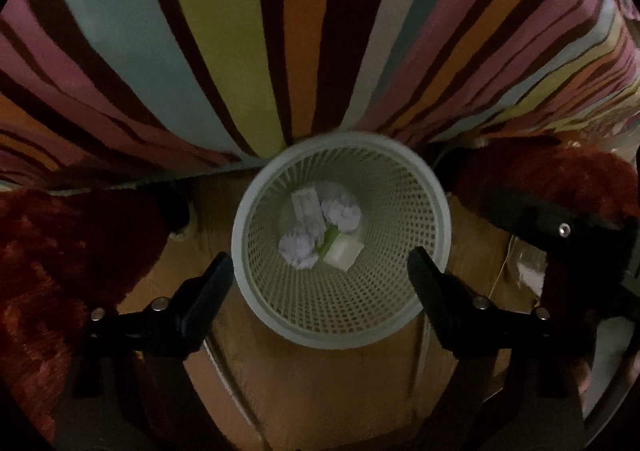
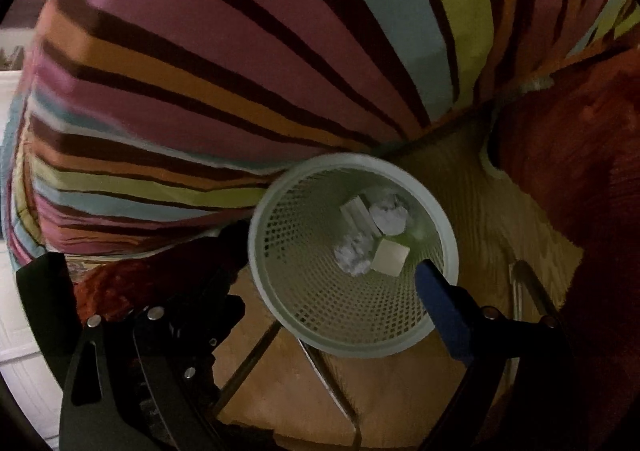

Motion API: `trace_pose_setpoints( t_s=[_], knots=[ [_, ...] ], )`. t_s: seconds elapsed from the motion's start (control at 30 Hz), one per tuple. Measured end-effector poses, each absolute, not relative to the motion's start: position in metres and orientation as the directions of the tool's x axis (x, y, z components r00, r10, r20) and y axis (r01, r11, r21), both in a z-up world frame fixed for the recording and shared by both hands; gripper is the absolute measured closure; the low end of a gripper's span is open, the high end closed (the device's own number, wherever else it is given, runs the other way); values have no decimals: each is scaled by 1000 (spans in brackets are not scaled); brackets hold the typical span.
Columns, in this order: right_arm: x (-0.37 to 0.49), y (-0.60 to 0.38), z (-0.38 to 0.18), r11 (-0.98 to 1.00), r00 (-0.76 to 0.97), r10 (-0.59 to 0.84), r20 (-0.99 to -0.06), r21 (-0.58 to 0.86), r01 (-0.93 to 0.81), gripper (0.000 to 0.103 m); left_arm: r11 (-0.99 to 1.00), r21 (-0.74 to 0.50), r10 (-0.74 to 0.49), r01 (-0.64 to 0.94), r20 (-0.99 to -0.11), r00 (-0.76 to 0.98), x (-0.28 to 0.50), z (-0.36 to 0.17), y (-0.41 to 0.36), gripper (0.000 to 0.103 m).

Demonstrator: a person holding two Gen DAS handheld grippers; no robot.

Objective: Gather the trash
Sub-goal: 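Move both open tools back over the bed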

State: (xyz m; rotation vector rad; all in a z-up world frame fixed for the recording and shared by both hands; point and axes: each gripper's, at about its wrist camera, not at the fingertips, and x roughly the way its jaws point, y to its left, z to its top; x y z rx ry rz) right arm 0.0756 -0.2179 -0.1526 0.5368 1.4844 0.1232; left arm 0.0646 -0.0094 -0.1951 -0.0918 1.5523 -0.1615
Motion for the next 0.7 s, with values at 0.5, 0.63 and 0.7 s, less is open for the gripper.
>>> trace_pose_setpoints(
  t_s=[0.5,0.63,0.7],
  knots=[
    [66,-209,-38,961,606,235,-760,276,-27,14,974,-223,-217,28,-897,385,57,-102,14,17],
    [70,-212,-22,965,684,216,-697,257,-43,14,981,-195,-172,11,-838,518,60,-72,26,17],
    [78,-218,-15,963,716,209,-665,266,-34,14,983,-185,-150,-1,-800,580,62,-57,33,17]
  ],
)
